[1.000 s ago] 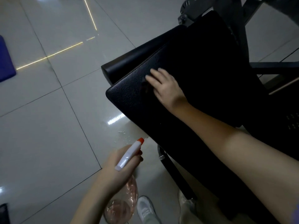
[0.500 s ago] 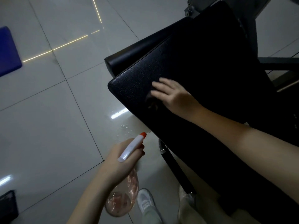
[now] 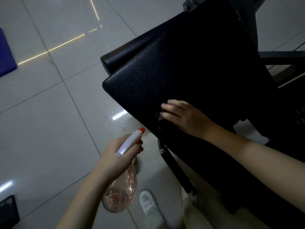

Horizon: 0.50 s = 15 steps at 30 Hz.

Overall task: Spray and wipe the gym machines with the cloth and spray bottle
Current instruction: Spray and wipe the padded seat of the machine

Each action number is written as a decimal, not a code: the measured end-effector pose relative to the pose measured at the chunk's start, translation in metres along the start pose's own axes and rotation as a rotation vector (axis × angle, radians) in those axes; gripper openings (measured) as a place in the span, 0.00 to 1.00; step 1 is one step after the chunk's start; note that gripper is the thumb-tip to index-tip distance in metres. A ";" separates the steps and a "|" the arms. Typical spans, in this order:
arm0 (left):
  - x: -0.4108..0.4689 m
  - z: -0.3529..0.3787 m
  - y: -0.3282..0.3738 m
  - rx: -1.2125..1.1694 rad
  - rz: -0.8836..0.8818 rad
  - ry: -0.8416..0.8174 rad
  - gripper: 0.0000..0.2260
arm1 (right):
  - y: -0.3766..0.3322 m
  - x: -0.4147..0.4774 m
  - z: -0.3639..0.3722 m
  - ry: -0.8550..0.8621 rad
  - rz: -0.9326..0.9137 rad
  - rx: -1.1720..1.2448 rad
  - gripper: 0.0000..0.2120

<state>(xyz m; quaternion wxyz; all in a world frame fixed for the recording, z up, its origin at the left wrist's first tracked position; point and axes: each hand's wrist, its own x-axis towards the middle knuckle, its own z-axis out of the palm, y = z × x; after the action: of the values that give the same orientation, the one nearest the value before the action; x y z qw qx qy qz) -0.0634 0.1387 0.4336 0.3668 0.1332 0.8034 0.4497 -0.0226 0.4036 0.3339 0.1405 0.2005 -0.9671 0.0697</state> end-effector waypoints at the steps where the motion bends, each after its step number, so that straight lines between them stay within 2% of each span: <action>1: 0.000 0.001 0.000 0.004 -0.007 0.004 0.24 | 0.005 0.009 0.002 0.058 0.089 -0.011 0.19; 4: 0.003 0.005 -0.002 0.025 -0.019 0.009 0.23 | -0.003 0.048 0.004 0.229 0.534 0.060 0.24; 5: 0.004 0.007 -0.003 0.034 -0.019 0.011 0.23 | -0.011 0.056 0.007 0.265 0.630 0.092 0.24; 6: 0.005 0.009 -0.003 0.044 -0.015 0.010 0.23 | -0.019 0.057 0.010 0.289 0.645 0.108 0.23; 8: 0.006 0.014 -0.004 0.074 0.009 -0.003 0.23 | -0.028 0.039 0.014 0.281 0.477 0.112 0.19; 11: 0.005 0.020 -0.002 0.119 0.049 -0.042 0.24 | -0.020 -0.013 0.011 0.133 0.225 0.079 0.15; 13: 0.004 0.022 -0.001 0.124 0.058 -0.048 0.25 | -0.010 -0.044 0.005 0.079 0.198 0.037 0.14; 15: 0.004 0.024 0.001 0.134 0.061 -0.056 0.27 | 0.006 -0.060 0.002 0.098 0.252 0.003 0.15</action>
<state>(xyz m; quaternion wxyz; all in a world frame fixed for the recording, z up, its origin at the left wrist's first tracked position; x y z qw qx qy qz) -0.0495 0.1562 0.4246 0.3654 0.1944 0.8167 0.4022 0.0277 0.4307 0.3139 0.1775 0.0739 -0.9764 0.0980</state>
